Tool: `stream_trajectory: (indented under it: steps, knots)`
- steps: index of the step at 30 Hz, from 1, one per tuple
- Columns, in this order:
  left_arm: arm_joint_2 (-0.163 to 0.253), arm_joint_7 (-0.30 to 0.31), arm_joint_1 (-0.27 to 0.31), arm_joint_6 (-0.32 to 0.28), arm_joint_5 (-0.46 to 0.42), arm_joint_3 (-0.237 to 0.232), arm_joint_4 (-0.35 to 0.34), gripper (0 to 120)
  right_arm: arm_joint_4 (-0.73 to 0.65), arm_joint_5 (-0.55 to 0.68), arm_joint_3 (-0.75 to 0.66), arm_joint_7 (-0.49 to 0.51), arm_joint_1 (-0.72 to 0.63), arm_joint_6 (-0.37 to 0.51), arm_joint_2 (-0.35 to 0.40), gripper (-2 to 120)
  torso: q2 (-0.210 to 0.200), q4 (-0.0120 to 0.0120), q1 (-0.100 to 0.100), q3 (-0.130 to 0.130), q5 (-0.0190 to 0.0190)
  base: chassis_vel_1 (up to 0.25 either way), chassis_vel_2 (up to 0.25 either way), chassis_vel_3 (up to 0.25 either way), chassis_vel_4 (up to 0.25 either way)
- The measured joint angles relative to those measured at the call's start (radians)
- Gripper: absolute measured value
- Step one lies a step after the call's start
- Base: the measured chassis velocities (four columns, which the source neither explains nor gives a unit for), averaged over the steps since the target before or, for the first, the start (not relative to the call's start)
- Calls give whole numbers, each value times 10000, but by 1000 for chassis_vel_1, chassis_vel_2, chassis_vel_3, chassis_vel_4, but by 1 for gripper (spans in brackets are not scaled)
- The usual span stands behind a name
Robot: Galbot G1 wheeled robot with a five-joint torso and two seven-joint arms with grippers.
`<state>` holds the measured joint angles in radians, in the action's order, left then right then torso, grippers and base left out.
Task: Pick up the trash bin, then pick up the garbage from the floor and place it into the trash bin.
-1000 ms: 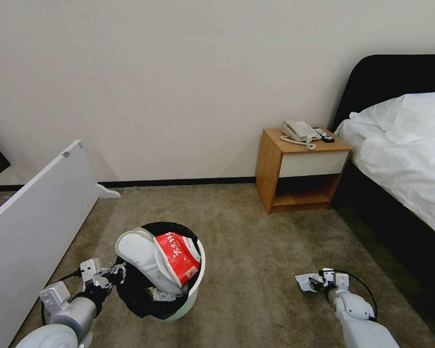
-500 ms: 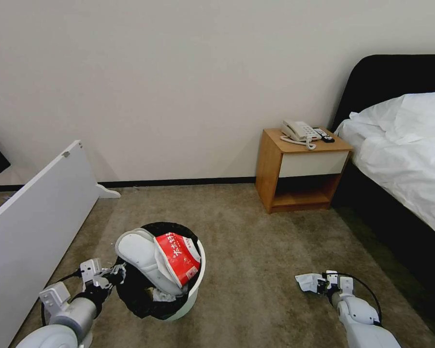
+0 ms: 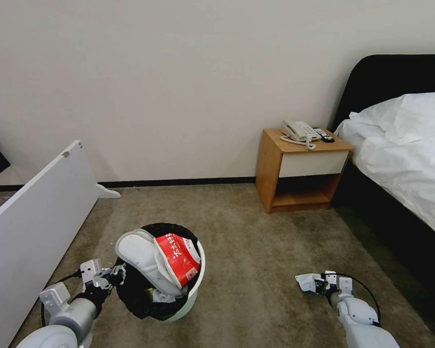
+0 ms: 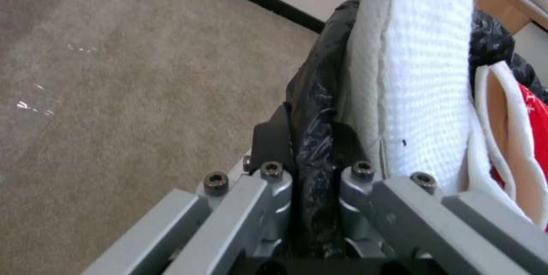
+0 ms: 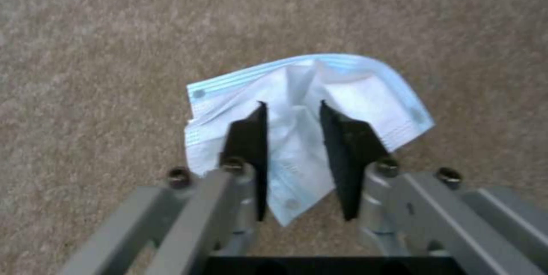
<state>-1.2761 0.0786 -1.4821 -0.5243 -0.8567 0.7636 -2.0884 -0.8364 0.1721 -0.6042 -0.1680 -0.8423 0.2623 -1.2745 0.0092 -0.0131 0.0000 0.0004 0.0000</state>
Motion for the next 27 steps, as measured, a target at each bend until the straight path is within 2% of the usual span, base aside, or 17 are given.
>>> stream_trajectory:
  steps: [2, 3, 5, 6, 8, 9, 12, 13, 15, 16, 18, 27]
  knots:
    - [-5, -11, -6, 5, 1, -10, 3, 4, 223, -48, 20, 3, 156, -103, -90, 42, 0, 0, 0, 0, 0, 0, 0, 0, 0]
    - [-5, -11, -6, 5, 1, -10, 3, 4, 223, -48, 20, 3, 156, -103, -90, 42, 0, 0, 0, 0, 0, 0, 0, 0, 0]
    - [-4, -25, -17, 10, 2, -10, 5, 4, 376, -81, 26, 1, 273, -192, -154, 51, 0, 1, 0, 0, 0, 0, 0, 0, 0]
    - [-4, -25, -17, 10, 2, -10, 5, 4, 376, -81, 26, 1, 273, -192, -154, 51, 0, 1, 0, 0, 0, 0, 0, 0, 0]
    - [-2, -34, -17, 19, 11, -10, 12, 4, 524, -101, 27, 0, 371, -283, -194, 63, 0, -1, 0, 0, 0, 0, 0, 0, 0]
    - [-2, -34, -17, 19, 11, -10, 12, 4, 524, -101, 27, 0, 371, -283, -194, 63, 0, -1, 0, 0, 0, 0, 0, 0, 0]
    - [-14, -50, -12, 27, 24, -24, 41, 4, 748, -159, -10, -5, 515, -447, -234, 77, 0, 1, 0, 0, 0, 0, 0, 0, 0]
    - [-14, -50, -12, 27, 24, -24, 41, 4, 748, -159, -10, -5, 515, -447, -234, 77, 0, 1, 0, 0, 0, 0, 0, 0, 0]
    - [-15, -73, -12, 49, 46, -32, 59, 4, 838, -174, -54, -11, 551, -498, -236, 88, 1, 0, 0, 0, -1, 0, 0, 0, 0]
    - [-15, -73, -12, 49, 46, -32, 59, 4, 838, -174, -54, -11, 551, -498, -236, 88, 1, 0, 0, 0, -1, 0, 0, 0, 0]
    - [-13, -84, -7, 66, 53, -32, 75, 4, 932, -220, -104, -17, 576, -558, -236, 97, 0, -1, 0, 0, 0, 0, 0, 0, 0]
    - [-11, -110, 0, 96, 67, -37, 119, 4, 1306, -388, -249, -39, 756, -790, -290, 100, 0, -1, 0, 0, -1, 0, 0, 0, 0]
